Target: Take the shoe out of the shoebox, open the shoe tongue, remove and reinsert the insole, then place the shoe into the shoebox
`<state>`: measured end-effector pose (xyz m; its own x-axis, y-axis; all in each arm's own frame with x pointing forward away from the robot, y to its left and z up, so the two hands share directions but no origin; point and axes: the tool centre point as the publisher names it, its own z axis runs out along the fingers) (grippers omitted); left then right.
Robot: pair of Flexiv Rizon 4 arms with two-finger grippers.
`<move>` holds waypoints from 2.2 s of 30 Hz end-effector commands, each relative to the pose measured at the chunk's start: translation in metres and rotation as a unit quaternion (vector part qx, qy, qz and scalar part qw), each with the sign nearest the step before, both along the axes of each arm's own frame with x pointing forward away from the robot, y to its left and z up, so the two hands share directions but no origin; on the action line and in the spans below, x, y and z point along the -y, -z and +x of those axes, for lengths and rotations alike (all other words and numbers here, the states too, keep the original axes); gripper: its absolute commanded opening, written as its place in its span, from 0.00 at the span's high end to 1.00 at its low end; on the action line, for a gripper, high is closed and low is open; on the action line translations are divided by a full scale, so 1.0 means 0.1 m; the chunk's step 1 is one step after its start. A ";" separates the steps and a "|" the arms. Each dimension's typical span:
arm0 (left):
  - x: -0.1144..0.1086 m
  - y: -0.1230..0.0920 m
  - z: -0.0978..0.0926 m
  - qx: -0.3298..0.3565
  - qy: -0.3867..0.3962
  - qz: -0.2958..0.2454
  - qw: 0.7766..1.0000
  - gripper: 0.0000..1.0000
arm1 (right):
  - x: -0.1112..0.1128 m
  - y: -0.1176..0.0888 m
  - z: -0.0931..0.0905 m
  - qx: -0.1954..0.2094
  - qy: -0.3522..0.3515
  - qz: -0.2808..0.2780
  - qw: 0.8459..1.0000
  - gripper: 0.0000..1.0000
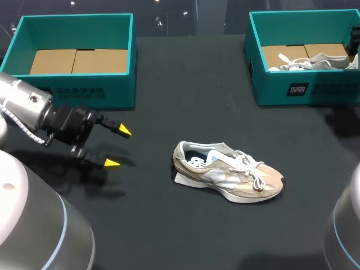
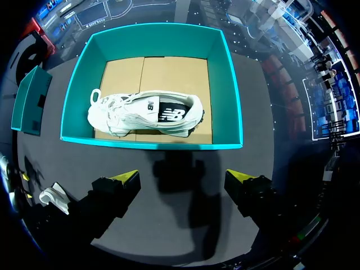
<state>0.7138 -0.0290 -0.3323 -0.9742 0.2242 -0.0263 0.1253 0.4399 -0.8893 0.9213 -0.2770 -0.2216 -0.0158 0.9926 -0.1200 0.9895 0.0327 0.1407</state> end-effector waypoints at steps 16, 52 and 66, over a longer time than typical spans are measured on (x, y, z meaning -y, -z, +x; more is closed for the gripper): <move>-0.09 0.29 -0.08 -0.021 -0.081 -0.047 0.995 0.00 | 0.00 0.00 -0.01 0.001 0.000 0.000 1.000 0.00; 0.47 0.59 0.20 -0.019 -0.063 -0.075 0.995 0.00 | 0.00 0.00 -0.01 0.001 0.000 0.000 1.000 0.00; 0.87 0.68 0.28 -0.017 -0.037 -0.073 0.996 0.00 | 0.00 0.00 -0.01 0.001 0.000 0.000 1.000 0.00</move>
<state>0.7358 -0.1043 -0.3939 -0.9897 0.1412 -0.0241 0.0677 0.3122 -0.9476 0.9213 -0.2771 -0.2216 -0.0157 0.9926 -0.1200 0.9895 0.0327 0.1407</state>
